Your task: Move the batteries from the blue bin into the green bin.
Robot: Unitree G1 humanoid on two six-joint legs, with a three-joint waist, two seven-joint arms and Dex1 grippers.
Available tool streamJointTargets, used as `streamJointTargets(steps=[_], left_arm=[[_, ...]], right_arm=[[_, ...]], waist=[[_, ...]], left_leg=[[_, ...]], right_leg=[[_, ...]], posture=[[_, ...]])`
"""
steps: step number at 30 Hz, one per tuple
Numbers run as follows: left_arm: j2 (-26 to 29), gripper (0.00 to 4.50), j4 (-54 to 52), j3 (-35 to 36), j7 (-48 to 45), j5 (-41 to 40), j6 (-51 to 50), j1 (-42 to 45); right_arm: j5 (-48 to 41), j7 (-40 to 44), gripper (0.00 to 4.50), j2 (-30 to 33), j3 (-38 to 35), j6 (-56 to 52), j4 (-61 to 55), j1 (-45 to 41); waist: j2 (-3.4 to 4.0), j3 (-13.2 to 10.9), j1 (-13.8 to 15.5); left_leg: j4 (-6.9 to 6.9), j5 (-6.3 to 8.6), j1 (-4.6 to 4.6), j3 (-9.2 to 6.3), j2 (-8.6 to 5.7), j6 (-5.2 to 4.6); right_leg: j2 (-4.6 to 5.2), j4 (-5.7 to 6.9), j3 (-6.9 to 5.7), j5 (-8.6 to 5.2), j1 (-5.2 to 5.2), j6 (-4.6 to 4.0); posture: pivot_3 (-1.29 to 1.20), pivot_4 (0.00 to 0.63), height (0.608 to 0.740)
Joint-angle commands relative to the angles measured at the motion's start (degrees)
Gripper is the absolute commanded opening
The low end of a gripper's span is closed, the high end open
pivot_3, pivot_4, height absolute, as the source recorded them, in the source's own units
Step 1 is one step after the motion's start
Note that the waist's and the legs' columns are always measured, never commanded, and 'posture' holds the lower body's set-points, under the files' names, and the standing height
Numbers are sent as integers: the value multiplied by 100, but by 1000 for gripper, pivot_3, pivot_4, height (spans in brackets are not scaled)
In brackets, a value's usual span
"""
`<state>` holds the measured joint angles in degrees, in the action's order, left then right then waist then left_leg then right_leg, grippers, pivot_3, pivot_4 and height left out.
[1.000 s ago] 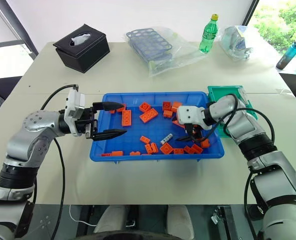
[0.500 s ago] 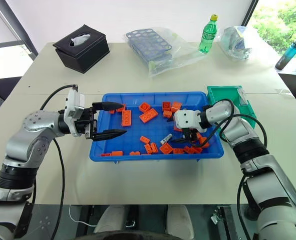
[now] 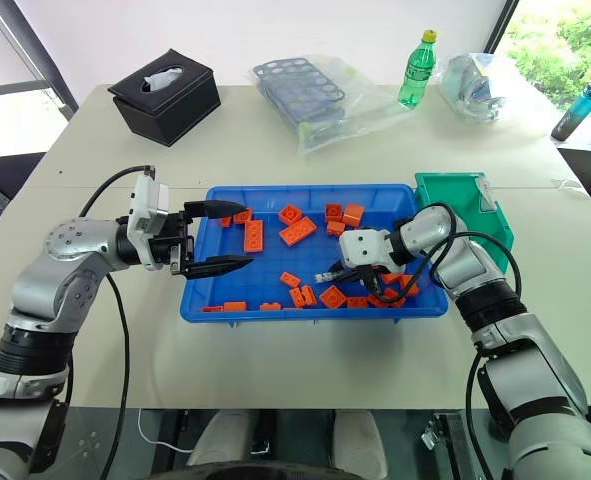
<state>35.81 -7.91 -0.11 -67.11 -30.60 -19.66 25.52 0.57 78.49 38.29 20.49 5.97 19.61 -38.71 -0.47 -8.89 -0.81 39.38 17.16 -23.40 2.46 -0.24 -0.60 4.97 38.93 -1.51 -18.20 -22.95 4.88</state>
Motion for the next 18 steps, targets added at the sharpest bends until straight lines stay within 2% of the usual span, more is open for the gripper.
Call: streamJointTargets(steps=[1, 3, 6, 8, 10, 14, 18], left_arm=[[20, 4500, -104, 93, 10, -45, 61, 35], [18, 4500, -114, 93, 15, -43, 66, 1], [21, 4500, -119, 104, 20, -40, 79, -79], [18, 4500, -107, 100, 16, -31, 97, -107], [16, 4500, -88, 97, 11, -31, 103, -107], [-11, 4500, 23, 64, -27, -27, 114, -17], [-50, 4500, 163, -15, -140, -8, 146, 138]], right_arm=[[-249, -628, 40, -13, -570, -864, -806, 200], [-442, -1079, 40, -12, -965, -1592, -1401, 346], [-890, -2091, 40, 81, -2174, -3101, -2360, 571], [-1042, -2703, 40, 207, -3013, -3858, -2632, 713], [-1109, -3068, 40, 354, -3539, -4331, -2797, 863], [-1091, -3376, 40, 846, -4186, -4720, -3039, 1399], [-1050, -3652, 40, 1027, -4272, -4842, -3181, 1758]], waist=[[0, 0, 7], [2, -1, 18], [2, -1, 21], [2, -1, 43], [2, -1, 69], [2, -1, 98], [3, -1, 68]], left_leg=[[0, 0, 0, 0, -1, 0], [1, 0, -2, -1, -1, 0], [1, 0, -3, -2, -1, 0], [1, 0, -4, -7, -2, 0], [1, 0, -4, -15, -6, 0], [-8, 1, -3, -20, -5, 0], [-10, 1, -3, -15, -3, -1]], right_leg=[[1, -1, 0, 0, 1, 0], [3, 1, -1, 0, 0, 0], [4, 0, -2, 0, 0, 0], [5, -1, -6, 0, 2, 0], [10, -9, -13, 0, 11, 0], [8, -42, -20, 0, 24, 0], [3, -47, -19, 0, 24, 0]], posture=[[0, 150, 716], [0, 150, 716], [0, 150, 716], [0, 150, 716], [0, 150, 716], [0, 150, 716], [0, 150, 716]])
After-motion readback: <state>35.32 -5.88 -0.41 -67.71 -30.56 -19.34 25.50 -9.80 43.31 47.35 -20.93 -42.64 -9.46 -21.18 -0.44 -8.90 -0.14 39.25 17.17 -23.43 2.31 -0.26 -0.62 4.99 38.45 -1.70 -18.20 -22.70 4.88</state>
